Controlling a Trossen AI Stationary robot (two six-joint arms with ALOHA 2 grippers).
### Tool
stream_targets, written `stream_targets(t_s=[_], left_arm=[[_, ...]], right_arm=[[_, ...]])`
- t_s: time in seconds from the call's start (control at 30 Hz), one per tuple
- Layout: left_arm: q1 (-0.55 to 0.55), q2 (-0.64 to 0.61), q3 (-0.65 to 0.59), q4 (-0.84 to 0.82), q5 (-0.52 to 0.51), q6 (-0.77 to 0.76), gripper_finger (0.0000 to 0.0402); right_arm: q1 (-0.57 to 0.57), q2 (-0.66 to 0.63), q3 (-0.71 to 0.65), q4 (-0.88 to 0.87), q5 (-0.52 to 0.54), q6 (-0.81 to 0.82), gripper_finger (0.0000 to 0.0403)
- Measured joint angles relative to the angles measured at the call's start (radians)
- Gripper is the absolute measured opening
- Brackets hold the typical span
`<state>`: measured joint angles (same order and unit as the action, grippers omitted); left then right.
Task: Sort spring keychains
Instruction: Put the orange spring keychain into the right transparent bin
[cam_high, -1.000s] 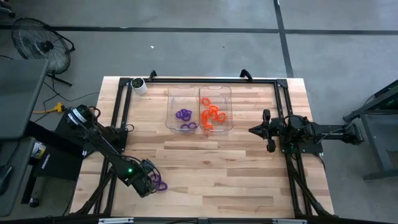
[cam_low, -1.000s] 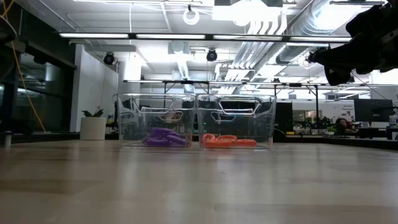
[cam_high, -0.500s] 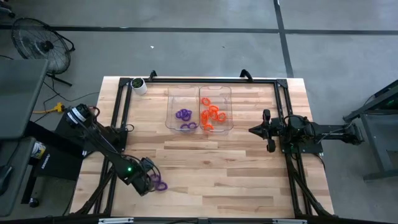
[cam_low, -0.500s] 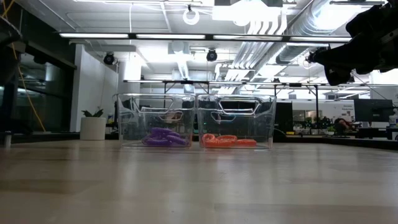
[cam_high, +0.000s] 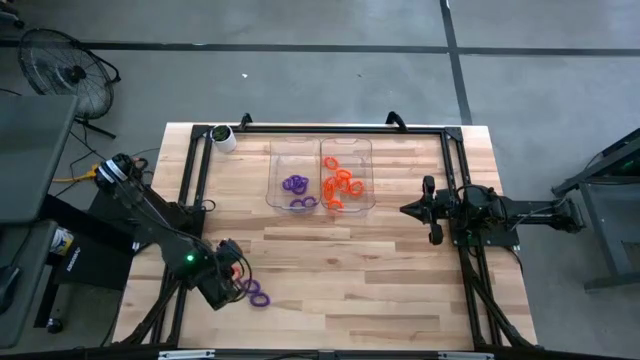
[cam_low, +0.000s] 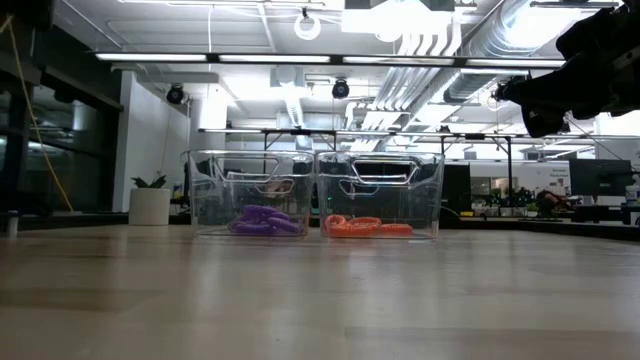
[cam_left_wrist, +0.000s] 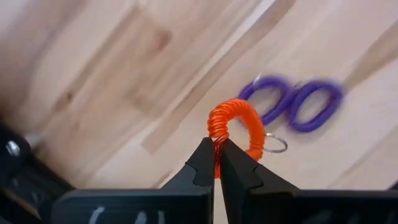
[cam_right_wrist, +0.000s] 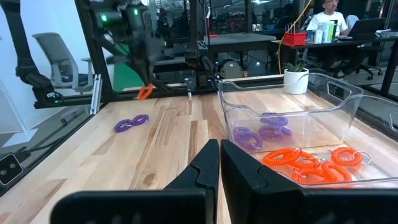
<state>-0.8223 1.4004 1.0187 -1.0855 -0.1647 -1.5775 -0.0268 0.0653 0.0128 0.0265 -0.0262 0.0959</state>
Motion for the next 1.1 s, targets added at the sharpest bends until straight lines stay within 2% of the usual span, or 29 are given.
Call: stream_targets(t_s=[0.1, 0.23, 0.5, 0.77, 0.9, 1.1], left_arm=[[0.019, -0.012, 0.067, -0.051, -0.084, 0.033, 0.0001], [0.068, -0.012, 0.166, -0.102, -0.2, 0.159, 0.0001], [0.215, -0.01, 0.305, -0.114, -0.387, 0.482, 0.0001], [0.387, 0.054, 0.391, -0.07, -0.597, 0.82, 0.0], [0.475, 0.103, 0.415, 0.055, -0.636, 1.013, 0.0], [0.619, 0.18, 0.462, 0.265, -0.6, 1.306, 0.0]], right_arm=[[0.0, 0.0, 0.0, 0.0, 0.0, 0.0, 0.0011], [0.0, 0.0, 0.0, 0.0, 0.0, 0.0, 0.0011], [0.0, 0.0, 0.0, 0.0, 0.0, 0.0, 0.0011], [0.0, 0.0, 0.0, 0.0, 0.0, 0.0, 0.0011], [0.0, 0.0, 0.0, 0.0, 0.0, 0.0, 0.0011], [0.0, 0.0, 0.0, 0.0, 0.0, 0.0, 0.0011]])
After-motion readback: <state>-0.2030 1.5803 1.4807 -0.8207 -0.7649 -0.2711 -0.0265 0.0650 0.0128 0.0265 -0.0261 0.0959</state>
